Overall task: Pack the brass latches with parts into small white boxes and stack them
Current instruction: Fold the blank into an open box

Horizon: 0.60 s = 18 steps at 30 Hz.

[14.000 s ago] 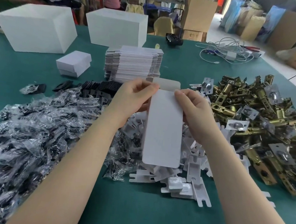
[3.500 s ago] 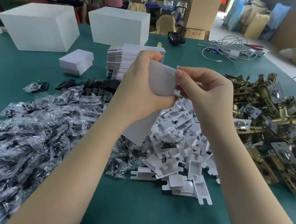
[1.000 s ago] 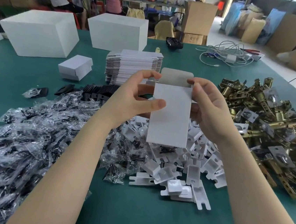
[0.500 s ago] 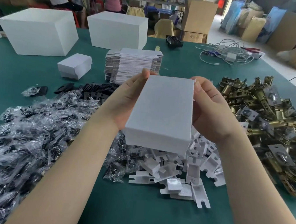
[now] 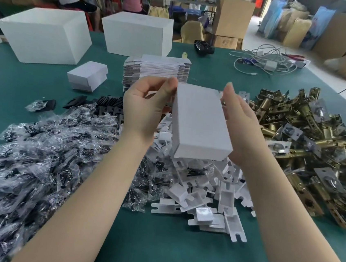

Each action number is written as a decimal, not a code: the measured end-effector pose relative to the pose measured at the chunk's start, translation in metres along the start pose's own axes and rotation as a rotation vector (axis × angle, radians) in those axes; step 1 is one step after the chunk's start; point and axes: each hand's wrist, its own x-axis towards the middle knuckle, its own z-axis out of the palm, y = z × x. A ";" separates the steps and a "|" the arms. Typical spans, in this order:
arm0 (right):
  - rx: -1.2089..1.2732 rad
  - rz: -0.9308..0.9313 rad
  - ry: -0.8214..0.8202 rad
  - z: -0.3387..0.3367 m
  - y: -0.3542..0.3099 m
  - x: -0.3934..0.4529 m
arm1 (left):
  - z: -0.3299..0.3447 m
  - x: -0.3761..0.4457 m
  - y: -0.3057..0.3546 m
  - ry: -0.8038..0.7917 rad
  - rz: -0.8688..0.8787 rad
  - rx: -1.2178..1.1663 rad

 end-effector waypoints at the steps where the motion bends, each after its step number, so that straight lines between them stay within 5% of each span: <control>1: -0.022 0.042 -0.018 -0.001 0.000 0.000 | 0.000 0.001 -0.001 0.022 0.009 0.035; 7: 0.046 -0.118 -0.141 -0.006 0.005 0.003 | -0.004 0.005 -0.002 -0.224 -0.214 0.094; 13: -0.113 -0.337 -0.222 -0.010 0.003 0.001 | -0.021 0.010 -0.002 -0.450 0.025 0.303; 18: -0.520 -0.364 0.393 -0.054 -0.012 0.023 | -0.020 0.010 -0.004 -0.481 0.137 0.381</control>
